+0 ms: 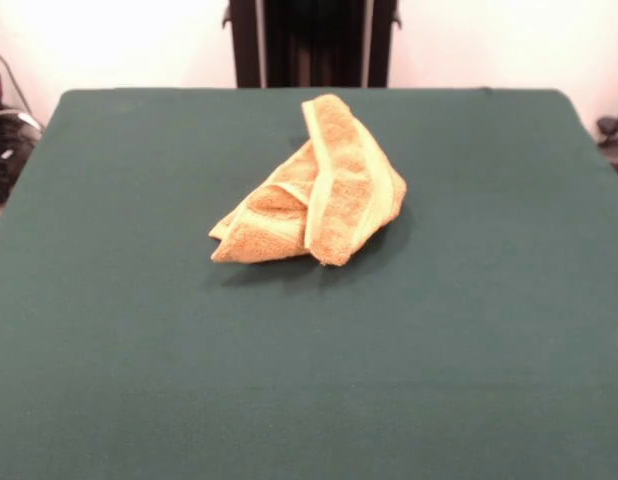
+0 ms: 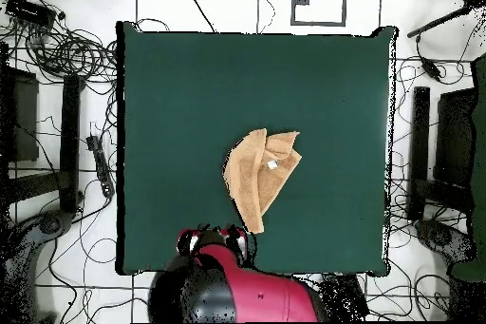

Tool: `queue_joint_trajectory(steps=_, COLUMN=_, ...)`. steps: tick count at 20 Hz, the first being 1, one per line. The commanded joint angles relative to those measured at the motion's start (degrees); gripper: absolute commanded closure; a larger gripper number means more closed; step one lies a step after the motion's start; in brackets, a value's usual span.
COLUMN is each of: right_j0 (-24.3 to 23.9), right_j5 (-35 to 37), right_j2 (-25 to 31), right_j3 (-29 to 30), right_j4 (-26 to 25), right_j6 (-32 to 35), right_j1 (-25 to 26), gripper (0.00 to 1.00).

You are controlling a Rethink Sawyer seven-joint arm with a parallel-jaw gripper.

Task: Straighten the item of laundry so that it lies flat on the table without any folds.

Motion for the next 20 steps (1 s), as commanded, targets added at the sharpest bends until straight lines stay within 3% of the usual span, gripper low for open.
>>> queue_joint_trajectory(steps=1, right_j0=-2.19, right_j5=-12.49, right_j2=8.25, right_j3=8.75, right_j4=0.83, right_j6=3.59, right_j1=12.92, gripper=0.0)
queue_joint_trajectory(steps=11, right_j0=-3.25, right_j5=-21.77, right_j2=5.93, right_j3=5.94, right_j4=-6.05, right_j6=5.85, right_j1=22.14, gripper=0.0)
queue_joint_trajectory(steps=20, right_j0=-6.79, right_j5=-35.84, right_j2=4.55, right_j3=-0.39, right_j4=-11.99, right_j6=7.31, right_j1=43.33, gripper=0.0)
